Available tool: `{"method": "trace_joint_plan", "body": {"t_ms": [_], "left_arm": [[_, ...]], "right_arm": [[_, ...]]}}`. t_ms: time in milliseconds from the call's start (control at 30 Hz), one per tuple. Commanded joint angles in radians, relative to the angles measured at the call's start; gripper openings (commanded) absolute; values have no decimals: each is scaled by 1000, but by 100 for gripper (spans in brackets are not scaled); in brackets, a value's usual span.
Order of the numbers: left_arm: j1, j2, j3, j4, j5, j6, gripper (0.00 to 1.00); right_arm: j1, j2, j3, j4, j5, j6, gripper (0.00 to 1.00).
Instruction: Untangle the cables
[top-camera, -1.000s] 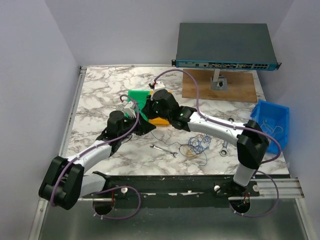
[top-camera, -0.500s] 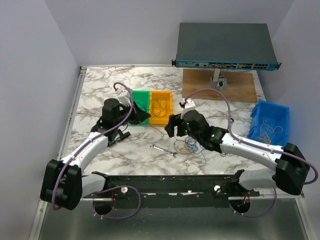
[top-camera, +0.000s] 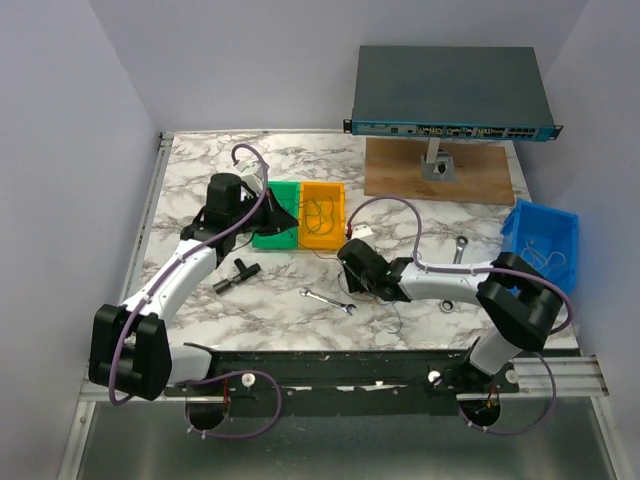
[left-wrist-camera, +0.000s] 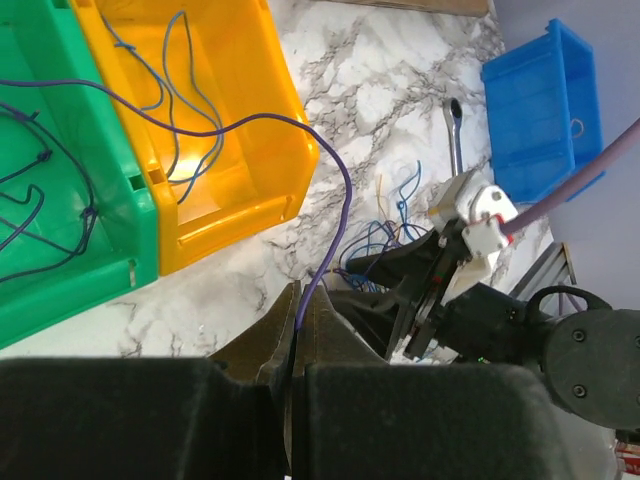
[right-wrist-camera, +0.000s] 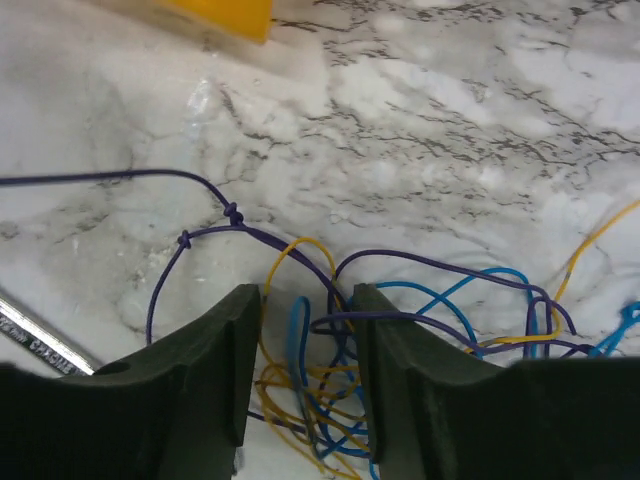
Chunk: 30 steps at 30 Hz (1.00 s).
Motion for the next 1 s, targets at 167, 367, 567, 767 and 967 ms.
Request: {"method": "trace_joint_plan", "body": {"t_ms": [167, 367, 567, 767, 967], "left_arm": [[137, 39, 140, -162, -138, -15, 0], [205, 123, 193, -203, -162, -8, 0], [228, 148, 186, -203, -187, -6, 0], [229, 191, 255, -295, -240, 37, 0], [166, 325, 439, -462, -278, 123, 0]], "right_arm": [[-17, -162, -107, -167, 295, 307, 9], [-183, -450, -234, -245, 318, 514, 1], [-245, -709, -258, -414, 491, 651, 6], [-247, -813, -218, -457, 507, 592, 1], [-247, -849, -199, -190, 112, 236, 1]]}}
